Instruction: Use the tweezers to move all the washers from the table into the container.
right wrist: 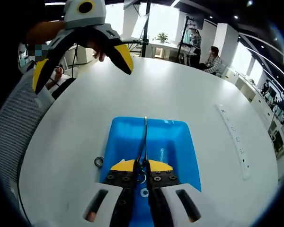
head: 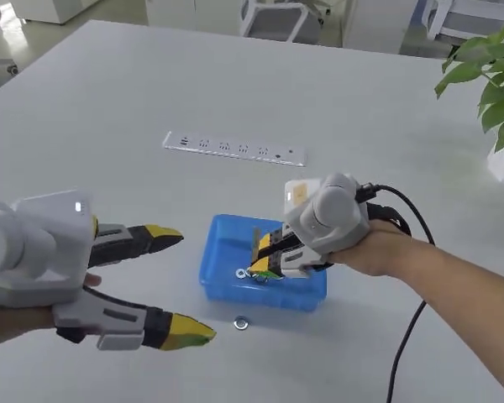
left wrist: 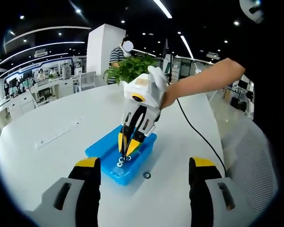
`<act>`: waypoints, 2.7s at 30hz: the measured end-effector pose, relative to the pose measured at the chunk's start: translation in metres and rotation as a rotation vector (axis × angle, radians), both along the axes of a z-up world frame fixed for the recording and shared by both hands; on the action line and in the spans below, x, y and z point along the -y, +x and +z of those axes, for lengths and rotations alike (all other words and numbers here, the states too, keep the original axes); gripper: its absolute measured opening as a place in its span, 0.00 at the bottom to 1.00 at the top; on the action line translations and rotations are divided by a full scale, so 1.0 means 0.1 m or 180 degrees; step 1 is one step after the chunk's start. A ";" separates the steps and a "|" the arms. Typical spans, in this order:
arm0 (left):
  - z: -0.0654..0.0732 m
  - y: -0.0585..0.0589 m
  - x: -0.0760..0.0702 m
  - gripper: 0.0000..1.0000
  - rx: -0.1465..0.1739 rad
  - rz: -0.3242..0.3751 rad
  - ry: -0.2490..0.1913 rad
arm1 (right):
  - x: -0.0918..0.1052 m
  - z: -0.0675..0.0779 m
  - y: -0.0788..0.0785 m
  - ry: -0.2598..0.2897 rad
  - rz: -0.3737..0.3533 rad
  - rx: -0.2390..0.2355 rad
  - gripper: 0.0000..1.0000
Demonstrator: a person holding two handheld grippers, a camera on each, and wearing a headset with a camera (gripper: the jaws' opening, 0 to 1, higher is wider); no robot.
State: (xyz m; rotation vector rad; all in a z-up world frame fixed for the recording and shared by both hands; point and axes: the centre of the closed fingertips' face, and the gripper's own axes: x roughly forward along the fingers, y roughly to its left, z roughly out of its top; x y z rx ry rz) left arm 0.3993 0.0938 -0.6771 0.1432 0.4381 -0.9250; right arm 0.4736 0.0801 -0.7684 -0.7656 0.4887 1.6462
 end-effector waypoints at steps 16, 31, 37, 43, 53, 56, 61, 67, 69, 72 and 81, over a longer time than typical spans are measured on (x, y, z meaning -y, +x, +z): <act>0.07 0.43 0.20 0.37 0.0200 -0.0267 0.0216 | 0.01 -0.01 0.00 -0.0028 0.0033 0.0009 0.08; -0.02 0.65 0.36 0.16 0.0311 -0.0438 0.0397 | 0.01 -0.02 -0.01 -0.0050 0.0066 0.0031 0.09; -0.06 0.71 0.41 0.13 0.0308 -0.0500 0.0431 | 0.01 -0.01 -0.02 -0.0060 0.0094 0.0053 0.09; -0.10 0.75 0.42 0.10 0.0294 -0.0548 0.0469 | 0.01 -0.02 -0.02 -0.0063 0.0102 0.0057 0.09; -0.16 0.72 0.43 0.06 0.0262 -0.0626 0.0516 | 0.02 -0.02 -0.02 -0.0081 0.0125 0.0070 0.09; -0.16 0.73 0.43 0.06 0.0259 -0.0636 0.0515 | 0.02 -0.02 -0.02 -0.0088 0.0134 0.0087 0.09; -0.16 0.73 0.43 0.05 0.0296 -0.0661 0.0559 | 0.02 -0.02 -0.02 -0.0116 0.0142 0.0118 0.10; -0.14 0.72 0.43 0.05 0.0311 -0.0661 0.0564 | 0.03 0.00 -0.03 -0.0147 0.0160 0.0150 0.11; -0.13 0.73 0.43 0.04 0.0320 -0.0657 0.0564 | 0.03 0.02 -0.03 -0.0136 0.0143 0.0146 0.11; -0.10 0.72 0.43 0.04 0.0323 -0.0657 0.0556 | 0.03 0.05 -0.02 -0.0126 0.0111 0.0141 0.12; 0.03 0.72 0.45 0.04 0.0351 -0.0639 0.0494 | 0.07 0.14 -0.02 -0.0081 -0.0005 0.0115 0.15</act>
